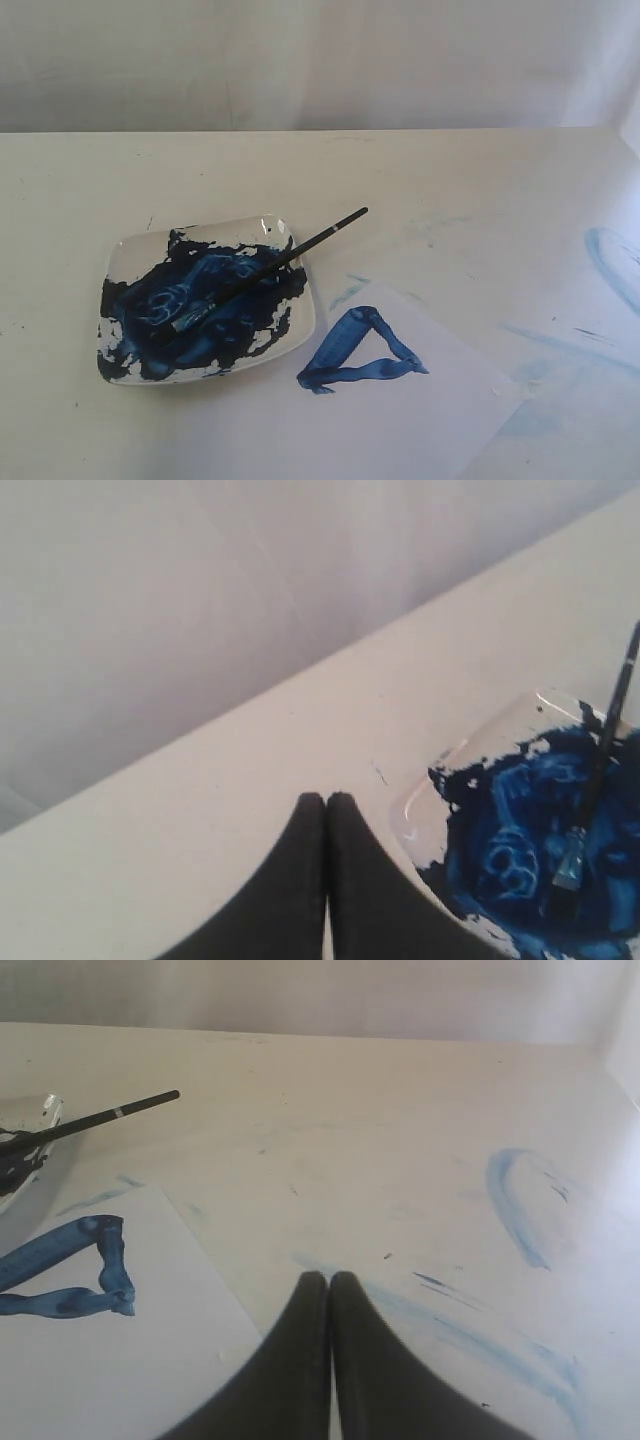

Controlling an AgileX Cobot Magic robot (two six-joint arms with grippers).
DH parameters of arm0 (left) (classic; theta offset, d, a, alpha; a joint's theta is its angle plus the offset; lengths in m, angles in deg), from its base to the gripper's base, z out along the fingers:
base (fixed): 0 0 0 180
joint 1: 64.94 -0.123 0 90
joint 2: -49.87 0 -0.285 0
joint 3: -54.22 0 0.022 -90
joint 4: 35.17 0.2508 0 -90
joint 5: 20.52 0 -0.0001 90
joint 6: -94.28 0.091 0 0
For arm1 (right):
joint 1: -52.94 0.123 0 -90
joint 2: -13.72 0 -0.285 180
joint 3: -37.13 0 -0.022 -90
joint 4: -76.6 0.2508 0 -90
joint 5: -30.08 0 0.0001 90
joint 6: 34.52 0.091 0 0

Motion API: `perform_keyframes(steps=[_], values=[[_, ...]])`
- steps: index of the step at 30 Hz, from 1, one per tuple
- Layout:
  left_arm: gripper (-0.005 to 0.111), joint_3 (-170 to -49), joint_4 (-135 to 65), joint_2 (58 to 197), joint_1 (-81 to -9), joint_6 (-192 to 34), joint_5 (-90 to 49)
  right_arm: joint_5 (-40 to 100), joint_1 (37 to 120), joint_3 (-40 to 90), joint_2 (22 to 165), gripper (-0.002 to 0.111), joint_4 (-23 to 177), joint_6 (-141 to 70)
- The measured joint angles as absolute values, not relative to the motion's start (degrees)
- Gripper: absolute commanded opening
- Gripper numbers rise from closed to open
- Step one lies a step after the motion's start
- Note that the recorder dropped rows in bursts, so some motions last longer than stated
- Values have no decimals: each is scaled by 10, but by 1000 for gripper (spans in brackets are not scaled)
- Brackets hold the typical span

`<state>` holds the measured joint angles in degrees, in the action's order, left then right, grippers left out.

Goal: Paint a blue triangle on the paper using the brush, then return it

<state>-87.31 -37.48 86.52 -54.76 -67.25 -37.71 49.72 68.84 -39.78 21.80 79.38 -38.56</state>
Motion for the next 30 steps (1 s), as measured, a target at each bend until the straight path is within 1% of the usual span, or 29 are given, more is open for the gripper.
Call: perform_keyframes(steps=[8, 16, 24, 30], values=[[0, -873, -375, 709, -555, -672, -379, 497, 688, -398, 218, 0, 794, -386], [0, -873, -375, 595, -556, -672, -383, 497, 688, -398, 218, 0, 794, -386], [0, -872, -375, 580, -594, -672, -379, 497, 688, -398, 218, 0, 794, -386], [0, -871, -374, 580, -595, -672, -379, 497, 688, -398, 218, 0, 794, -386]])
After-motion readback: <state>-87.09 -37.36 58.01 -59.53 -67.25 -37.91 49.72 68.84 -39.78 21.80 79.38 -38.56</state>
